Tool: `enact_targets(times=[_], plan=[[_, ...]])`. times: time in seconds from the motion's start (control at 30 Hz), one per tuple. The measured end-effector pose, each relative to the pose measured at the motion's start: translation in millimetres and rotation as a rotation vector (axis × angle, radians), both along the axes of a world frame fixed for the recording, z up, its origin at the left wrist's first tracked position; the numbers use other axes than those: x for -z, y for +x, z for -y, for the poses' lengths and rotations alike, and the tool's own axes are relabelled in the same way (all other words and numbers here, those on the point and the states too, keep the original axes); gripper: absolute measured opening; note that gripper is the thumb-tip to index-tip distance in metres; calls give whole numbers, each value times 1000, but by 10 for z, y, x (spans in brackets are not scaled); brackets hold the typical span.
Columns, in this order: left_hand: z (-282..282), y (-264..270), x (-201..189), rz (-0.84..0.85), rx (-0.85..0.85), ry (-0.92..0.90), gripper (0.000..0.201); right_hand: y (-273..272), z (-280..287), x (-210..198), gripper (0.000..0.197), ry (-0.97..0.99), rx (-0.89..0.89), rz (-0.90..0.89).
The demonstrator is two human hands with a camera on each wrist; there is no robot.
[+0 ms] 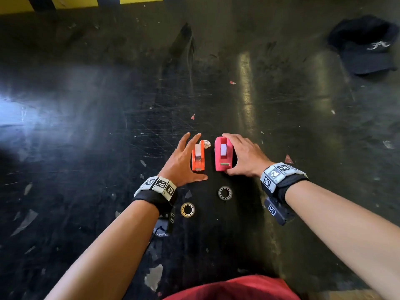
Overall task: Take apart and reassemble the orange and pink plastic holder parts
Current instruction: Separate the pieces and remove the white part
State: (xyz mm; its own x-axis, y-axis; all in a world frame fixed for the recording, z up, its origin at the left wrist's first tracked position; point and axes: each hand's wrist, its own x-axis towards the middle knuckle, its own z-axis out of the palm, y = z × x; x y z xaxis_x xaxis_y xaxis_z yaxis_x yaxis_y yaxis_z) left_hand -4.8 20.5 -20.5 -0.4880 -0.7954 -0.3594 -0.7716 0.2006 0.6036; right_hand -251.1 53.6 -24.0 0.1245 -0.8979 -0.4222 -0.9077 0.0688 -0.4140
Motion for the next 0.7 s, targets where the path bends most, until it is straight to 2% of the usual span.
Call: enact_targets(times=[0.03,0.13,0.2,0.37,0.47,0.7], plan=[[5,-8,-42,-25,-15,-37,118,2,-2,-25,125,-10,9,29],[59,-92,-216,-92,-27,-218,74,22,1,-147,127,-42,22,103],[88,-197,-377,-103,0,-273,56,56,0,-247,123,-67,29,130],[90,-352,-594,-33,110,-288,57,153,-34,-445,115,-133,17,134],[72,-362,-628,5,107,-305,54,172,-72,-503,113,-159,-4,129],[44,-356,-658,-53,103,-303,48,155,-130,-504,114,-140,3,108]])
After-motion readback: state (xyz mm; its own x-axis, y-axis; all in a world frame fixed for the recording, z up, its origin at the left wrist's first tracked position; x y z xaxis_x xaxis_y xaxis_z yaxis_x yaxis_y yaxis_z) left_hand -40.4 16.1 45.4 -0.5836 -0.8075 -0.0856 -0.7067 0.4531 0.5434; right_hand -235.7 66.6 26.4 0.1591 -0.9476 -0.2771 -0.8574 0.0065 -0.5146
